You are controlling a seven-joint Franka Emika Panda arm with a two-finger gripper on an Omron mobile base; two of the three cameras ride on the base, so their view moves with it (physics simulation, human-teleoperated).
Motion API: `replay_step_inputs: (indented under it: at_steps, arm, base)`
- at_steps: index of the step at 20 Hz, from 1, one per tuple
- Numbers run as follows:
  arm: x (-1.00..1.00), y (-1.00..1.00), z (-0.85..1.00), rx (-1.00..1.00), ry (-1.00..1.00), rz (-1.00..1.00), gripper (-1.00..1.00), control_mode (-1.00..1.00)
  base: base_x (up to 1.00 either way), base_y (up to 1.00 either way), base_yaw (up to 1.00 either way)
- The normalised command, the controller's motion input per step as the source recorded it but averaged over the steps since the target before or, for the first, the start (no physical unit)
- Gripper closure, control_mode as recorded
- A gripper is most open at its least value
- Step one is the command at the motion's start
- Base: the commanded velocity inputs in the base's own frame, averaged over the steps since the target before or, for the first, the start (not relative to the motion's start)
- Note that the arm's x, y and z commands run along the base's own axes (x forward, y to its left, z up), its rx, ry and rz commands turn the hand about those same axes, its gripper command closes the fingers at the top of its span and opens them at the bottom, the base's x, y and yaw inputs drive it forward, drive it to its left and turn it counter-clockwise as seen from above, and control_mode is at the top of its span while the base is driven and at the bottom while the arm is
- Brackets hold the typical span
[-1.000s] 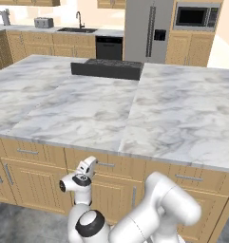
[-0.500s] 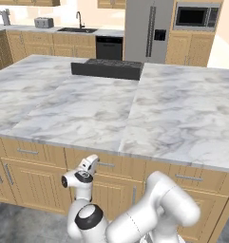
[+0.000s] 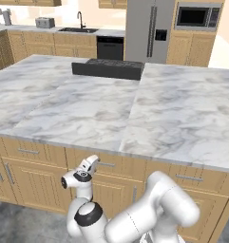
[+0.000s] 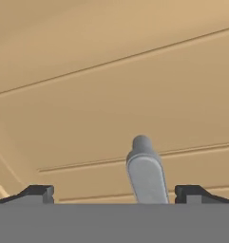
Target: Take a straw from the drawer in front and place it inside the glass cup on the dining counter.
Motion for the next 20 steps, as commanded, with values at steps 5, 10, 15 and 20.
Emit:
replay_step_inputs:
  at_steps: [5, 10, 15, 20]
  arm:
    - [0.21, 0.0, -0.51, -0.14, -0.15, -0.03, -1.0, -1.0]
    - [0.19, 0.0, -0.62, -0.14, -0.08, -0.04, 1.0, -1.0]
    - [0.04, 0.0, -0.69, -0.08, 0.0, -0.01, 1.0, -1.0]
    - [-0.18, 0.13, -0.76, -0.03, 0.0, 0.0, 1.0, -1.0]
  base:
    - [0.0, 0.0, 0.0]
    - [0.0, 0.0, 0.0]
    - [0.0, 0.0, 0.0]
    - [0.0, 0.0, 0.0]
